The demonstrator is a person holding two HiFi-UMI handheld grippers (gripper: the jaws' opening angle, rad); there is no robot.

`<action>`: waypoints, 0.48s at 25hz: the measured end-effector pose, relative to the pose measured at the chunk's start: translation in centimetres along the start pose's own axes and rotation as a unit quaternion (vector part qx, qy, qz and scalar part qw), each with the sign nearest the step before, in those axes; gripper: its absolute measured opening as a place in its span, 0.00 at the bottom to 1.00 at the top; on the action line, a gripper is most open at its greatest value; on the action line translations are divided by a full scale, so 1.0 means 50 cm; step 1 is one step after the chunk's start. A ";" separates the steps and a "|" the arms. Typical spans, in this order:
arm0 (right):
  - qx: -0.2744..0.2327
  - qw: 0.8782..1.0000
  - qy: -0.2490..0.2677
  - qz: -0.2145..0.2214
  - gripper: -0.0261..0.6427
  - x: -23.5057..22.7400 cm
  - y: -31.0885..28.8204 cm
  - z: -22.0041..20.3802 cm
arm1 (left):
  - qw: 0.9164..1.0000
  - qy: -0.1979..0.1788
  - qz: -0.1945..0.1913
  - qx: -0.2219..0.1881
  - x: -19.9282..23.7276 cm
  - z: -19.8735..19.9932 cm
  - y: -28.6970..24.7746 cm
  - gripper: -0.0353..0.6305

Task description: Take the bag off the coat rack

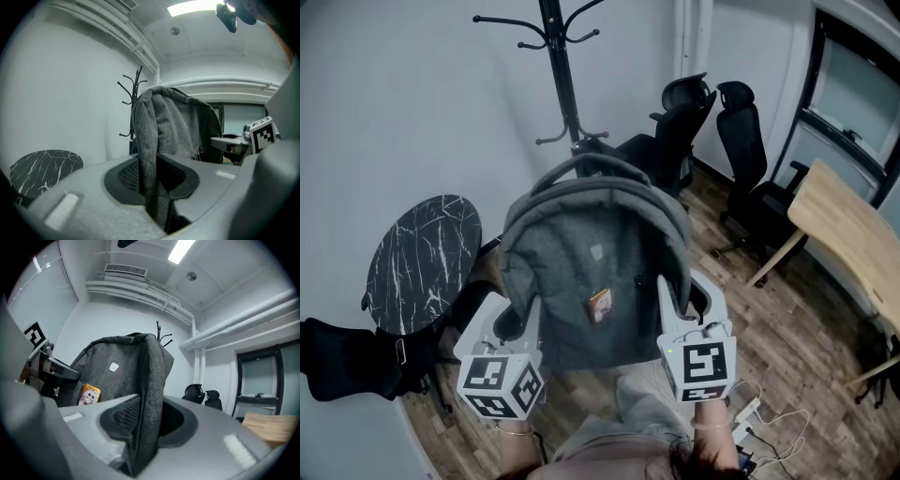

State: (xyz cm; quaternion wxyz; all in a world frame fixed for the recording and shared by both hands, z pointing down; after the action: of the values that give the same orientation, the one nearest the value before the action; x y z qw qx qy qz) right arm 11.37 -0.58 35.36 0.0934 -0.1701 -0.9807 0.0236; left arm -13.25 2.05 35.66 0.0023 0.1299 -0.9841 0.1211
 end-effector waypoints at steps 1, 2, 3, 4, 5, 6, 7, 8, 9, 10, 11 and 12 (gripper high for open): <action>0.002 1.000 0.000 0.000 0.19 -0.003 -0.004 -0.001 | 1.000 0.000 0.000 0.001 -0.001 0.001 -0.005 0.17; 0.002 1.000 0.000 0.000 0.19 -0.007 -0.008 -0.003 | 1.000 0.001 0.000 0.001 -0.002 0.001 -0.010 0.17; 0.002 1.000 0.000 0.001 0.19 -0.011 -0.012 -0.003 | 1.000 0.001 0.000 0.002 -0.003 0.002 -0.015 0.17; 0.001 1.000 0.000 0.001 0.19 -0.015 -0.018 -0.003 | 1.000 0.001 0.000 0.002 -0.003 0.003 -0.022 0.17; -0.001 1.000 -0.001 0.002 0.19 -0.018 -0.025 -0.003 | 1.000 0.001 0.000 0.002 -0.003 0.005 -0.028 0.17; -0.002 1.000 -0.002 0.002 0.19 -0.021 -0.031 -0.003 | 1.000 0.001 0.001 0.003 -0.002 0.006 -0.034 0.17; -0.003 1.000 -0.002 0.002 0.19 -0.025 -0.037 -0.003 | 1.000 0.001 0.002 0.003 -0.002 0.008 -0.040 0.17; -0.002 1.000 -0.003 0.002 0.19 -0.028 -0.043 -0.005 | 1.000 0.000 0.003 0.003 -0.002 0.009 -0.045 0.17; 0.000 1.000 -0.002 0.003 0.19 -0.031 -0.048 -0.006 | 1.000 0.000 0.004 0.003 -0.001 0.011 -0.050 0.17; 0.001 1.000 -0.003 0.004 0.19 -0.034 -0.053 -0.007 | 1.000 -0.001 0.006 0.003 -0.001 0.013 -0.055 0.17; 0.001 1.000 -0.004 0.005 0.19 -0.036 -0.058 -0.007 | 1.000 -0.001 0.007 0.003 -0.001 0.016 -0.059 0.17; 0.000 1.000 -0.005 0.006 0.19 -0.039 -0.063 -0.007 | 1.000 -0.001 0.009 0.003 0.000 0.018 -0.064 0.17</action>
State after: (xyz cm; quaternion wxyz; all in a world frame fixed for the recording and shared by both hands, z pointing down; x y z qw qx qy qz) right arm 12.18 -4.21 35.60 0.0884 -0.1758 -0.9801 0.0251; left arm -12.39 -1.15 35.54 0.0001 0.1212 -0.9849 0.1238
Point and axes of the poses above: the fingertips, and each gripper's own axes: y backward along the fingers, x to its left, z out of its top, the point moved 4 cm from there along y, backward along the fingers, and after that the axes turned 3 degrees about x, right-handed, at the moved point
